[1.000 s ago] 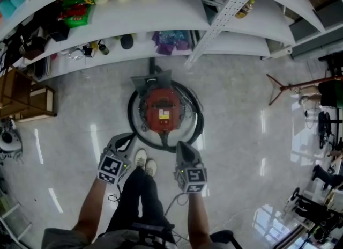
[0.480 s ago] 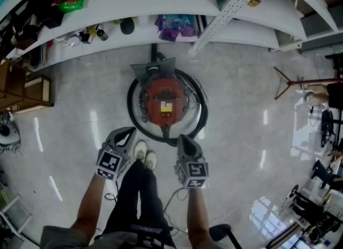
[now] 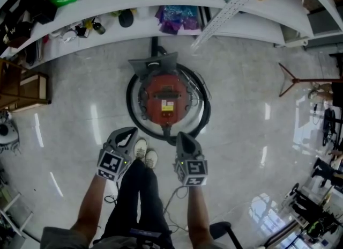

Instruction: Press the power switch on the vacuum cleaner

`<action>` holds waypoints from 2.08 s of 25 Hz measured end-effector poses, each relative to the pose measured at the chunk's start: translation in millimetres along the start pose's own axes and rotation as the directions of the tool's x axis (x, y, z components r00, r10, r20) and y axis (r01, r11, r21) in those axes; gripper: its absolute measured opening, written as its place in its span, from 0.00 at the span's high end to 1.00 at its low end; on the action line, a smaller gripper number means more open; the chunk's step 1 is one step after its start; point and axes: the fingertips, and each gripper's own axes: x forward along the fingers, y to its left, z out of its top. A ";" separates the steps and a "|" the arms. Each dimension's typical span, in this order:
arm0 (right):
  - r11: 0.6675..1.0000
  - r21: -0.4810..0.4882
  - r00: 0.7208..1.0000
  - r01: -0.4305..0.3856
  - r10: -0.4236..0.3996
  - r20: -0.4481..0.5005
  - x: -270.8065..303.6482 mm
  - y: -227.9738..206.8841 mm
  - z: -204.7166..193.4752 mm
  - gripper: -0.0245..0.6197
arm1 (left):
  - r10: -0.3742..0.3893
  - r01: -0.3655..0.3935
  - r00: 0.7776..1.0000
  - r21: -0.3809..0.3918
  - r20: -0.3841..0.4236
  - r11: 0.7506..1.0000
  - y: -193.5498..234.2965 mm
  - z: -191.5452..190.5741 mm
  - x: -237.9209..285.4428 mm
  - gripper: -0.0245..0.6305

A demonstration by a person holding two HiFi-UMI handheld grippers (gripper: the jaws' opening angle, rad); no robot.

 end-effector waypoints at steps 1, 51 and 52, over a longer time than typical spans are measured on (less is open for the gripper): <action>1.000 -0.001 1.000 0.000 0.000 -0.011 3.4 -1.0 -4.7 0.94 | 0.000 0.000 1.000 -0.002 -0.004 1.000 2.0 -3.5 2.1 0.95; 1.000 -0.009 0.995 0.024 -0.025 -0.096 141.9 -53.6 -95.9 0.94 | -0.025 0.025 1.000 -0.066 -0.002 0.998 23.7 -78.3 56.2 0.95; 1.000 -0.002 0.996 0.021 -0.021 -0.091 144.3 -52.7 -94.3 0.94 | -0.024 0.023 1.000 -0.074 -0.003 0.997 23.3 -78.4 56.0 0.95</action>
